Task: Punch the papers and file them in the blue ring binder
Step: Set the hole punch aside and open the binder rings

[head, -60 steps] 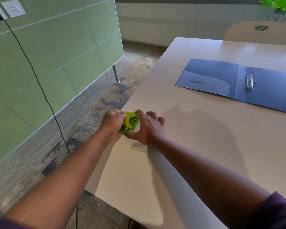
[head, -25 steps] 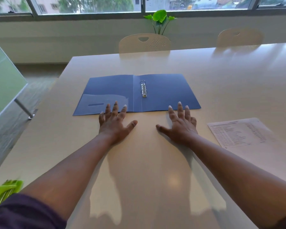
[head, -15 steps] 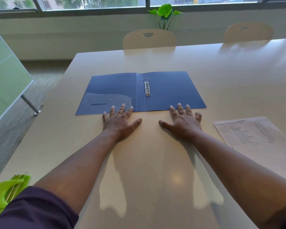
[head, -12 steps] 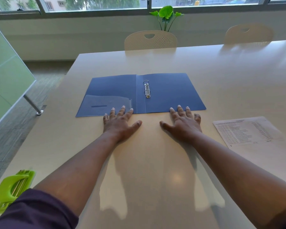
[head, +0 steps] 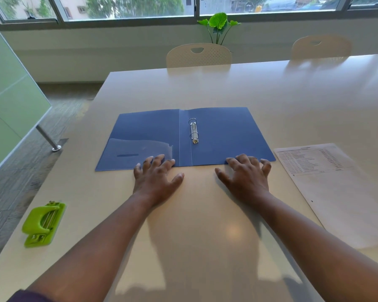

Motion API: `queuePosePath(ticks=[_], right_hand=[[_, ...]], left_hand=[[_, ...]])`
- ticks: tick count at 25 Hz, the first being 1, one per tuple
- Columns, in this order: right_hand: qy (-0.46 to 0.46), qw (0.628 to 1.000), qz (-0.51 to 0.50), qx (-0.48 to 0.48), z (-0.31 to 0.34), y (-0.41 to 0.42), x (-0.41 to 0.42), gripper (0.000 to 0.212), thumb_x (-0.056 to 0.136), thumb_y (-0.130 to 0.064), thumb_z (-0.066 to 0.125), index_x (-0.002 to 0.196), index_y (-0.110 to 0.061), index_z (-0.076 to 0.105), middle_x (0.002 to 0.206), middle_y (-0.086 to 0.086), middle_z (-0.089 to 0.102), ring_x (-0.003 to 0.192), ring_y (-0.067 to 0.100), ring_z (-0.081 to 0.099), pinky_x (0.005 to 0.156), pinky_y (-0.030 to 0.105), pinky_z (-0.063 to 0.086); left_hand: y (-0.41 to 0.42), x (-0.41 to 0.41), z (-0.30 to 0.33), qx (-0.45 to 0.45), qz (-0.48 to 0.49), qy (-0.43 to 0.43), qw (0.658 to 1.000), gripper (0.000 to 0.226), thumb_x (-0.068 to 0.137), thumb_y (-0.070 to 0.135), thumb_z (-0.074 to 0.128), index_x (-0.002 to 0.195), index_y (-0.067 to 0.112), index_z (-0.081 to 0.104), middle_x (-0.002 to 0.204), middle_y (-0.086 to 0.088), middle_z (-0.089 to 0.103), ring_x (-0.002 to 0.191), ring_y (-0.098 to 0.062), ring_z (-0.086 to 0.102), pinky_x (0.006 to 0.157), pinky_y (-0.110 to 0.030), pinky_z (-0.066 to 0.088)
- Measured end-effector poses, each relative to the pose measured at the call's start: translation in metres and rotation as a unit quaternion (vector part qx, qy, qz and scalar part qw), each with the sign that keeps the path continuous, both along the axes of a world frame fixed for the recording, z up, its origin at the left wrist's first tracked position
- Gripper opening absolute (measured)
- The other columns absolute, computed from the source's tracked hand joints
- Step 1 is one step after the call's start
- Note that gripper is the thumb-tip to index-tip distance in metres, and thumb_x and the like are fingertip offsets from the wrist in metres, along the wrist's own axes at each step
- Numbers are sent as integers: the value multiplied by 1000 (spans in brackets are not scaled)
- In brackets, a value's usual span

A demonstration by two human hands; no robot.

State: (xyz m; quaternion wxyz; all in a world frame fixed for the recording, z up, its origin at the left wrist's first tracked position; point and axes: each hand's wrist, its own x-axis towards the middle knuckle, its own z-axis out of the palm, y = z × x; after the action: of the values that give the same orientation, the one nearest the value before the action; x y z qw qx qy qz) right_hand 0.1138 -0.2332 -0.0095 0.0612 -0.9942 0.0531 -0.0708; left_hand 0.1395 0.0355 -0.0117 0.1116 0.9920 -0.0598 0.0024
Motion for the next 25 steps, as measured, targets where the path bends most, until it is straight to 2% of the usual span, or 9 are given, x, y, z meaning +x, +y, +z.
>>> queuePosePath(ticks=[3,5,8,13,16,18,19,21,25], right_hand=[[-43,999,-18,16,5,9,-7,55,91,-69,32,103,-30,69,111,-2,62,114,24,56,104,52,24],[-44,999,-2,26,8,16,0,54,92,-65,37,119,-28,65,131,1,60,127,26,52,106,51,24],[20,998,46,43,10,24,16,67,96,-64,37,152,-28,39,164,5,30,152,26,21,116,48,17],[82,991,89,51,10,39,29,81,93,-76,25,159,-30,21,169,4,19,156,28,9,121,49,13],[109,989,100,22,7,45,17,87,87,-84,19,159,-36,18,170,3,13,156,30,4,121,52,10],[111,989,98,12,6,48,6,89,85,-87,17,159,-37,15,170,2,11,156,32,2,121,53,8],[111,989,94,12,6,49,0,89,84,-87,16,159,-38,15,170,3,11,156,32,2,121,54,7],[110,990,90,12,6,50,-11,89,84,-87,15,159,-38,14,170,3,10,156,33,1,121,54,7],[105,989,106,4,6,55,-40,91,83,-89,10,159,-39,12,170,2,10,156,31,0,122,52,7]], left_hand=[[1,-17,1,-19,-9,5,1000,60,88,75,37,134,38,50,171,6,12,157,-27,-3,120,-61,6],[1,-32,2,-23,-13,8,1000,56,90,72,39,130,36,52,169,7,21,158,-27,4,120,-64,6],[0,-60,4,-14,-12,2,1000,52,91,69,40,129,36,55,165,9,31,155,-27,16,119,-65,4],[2,-99,3,-8,-31,-6,999,52,86,69,37,117,34,61,155,10,45,149,-25,28,120,-62,5],[2,-105,7,-28,-43,-36,998,47,84,67,39,95,29,63,124,9,63,127,-19,50,118,-55,20],[2,-99,16,-30,-51,-67,996,41,86,64,43,82,27,59,93,8,62,99,-19,59,104,-46,39],[2,-95,22,-28,-56,-73,995,39,87,63,46,81,27,59,86,8,59,92,-20,60,93,-41,44],[-1,-83,32,-29,-54,-62,996,37,89,62,50,94,28,62,91,7,61,93,-21,60,84,-37,47],[-6,-62,31,-5,-72,-55,996,60,87,70,52,127,26,61,128,3,59,121,-23,53,97,-41,45]])
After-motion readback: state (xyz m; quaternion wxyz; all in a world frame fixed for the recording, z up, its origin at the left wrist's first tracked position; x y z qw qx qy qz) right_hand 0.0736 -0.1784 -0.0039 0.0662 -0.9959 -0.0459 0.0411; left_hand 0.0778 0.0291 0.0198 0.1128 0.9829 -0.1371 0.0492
